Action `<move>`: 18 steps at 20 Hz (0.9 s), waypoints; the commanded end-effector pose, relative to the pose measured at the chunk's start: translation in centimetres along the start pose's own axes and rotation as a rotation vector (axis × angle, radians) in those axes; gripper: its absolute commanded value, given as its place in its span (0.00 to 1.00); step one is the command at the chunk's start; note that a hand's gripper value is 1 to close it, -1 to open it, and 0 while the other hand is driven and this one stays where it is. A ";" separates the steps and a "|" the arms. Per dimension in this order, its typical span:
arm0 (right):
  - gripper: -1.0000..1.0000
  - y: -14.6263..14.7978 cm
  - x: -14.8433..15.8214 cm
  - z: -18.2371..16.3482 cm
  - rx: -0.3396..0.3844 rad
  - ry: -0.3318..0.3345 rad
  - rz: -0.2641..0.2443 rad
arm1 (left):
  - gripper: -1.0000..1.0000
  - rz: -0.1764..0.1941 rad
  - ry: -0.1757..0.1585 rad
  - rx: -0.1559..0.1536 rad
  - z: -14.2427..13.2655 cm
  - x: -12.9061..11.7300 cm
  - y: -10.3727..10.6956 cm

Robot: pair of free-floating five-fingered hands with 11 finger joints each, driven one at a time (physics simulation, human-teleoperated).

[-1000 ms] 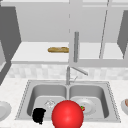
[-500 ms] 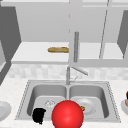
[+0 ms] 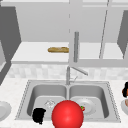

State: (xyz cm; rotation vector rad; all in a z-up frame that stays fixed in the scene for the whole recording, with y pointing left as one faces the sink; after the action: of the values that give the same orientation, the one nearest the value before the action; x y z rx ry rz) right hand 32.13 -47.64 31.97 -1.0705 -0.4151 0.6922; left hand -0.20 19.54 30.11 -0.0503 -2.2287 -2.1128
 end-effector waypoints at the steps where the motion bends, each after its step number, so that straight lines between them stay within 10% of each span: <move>1: 1.00 0.1 1.3 1.4 -0.035 -0.062 0.028 | 0.50 0.000 0.000 0.000 0.0 0.0 0.0; 18: 1.00 4.2 5.0 6.0 -0.008 -0.219 0.053 | 0.50 0.000 0.000 0.000 0.0 0.0 0.0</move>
State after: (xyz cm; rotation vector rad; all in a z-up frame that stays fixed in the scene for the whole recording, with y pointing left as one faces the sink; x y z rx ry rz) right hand 30.91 -40.07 31.09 -1.0286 -0.5361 0.7755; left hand -0.20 19.54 30.11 -0.0503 -2.2287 -2.1128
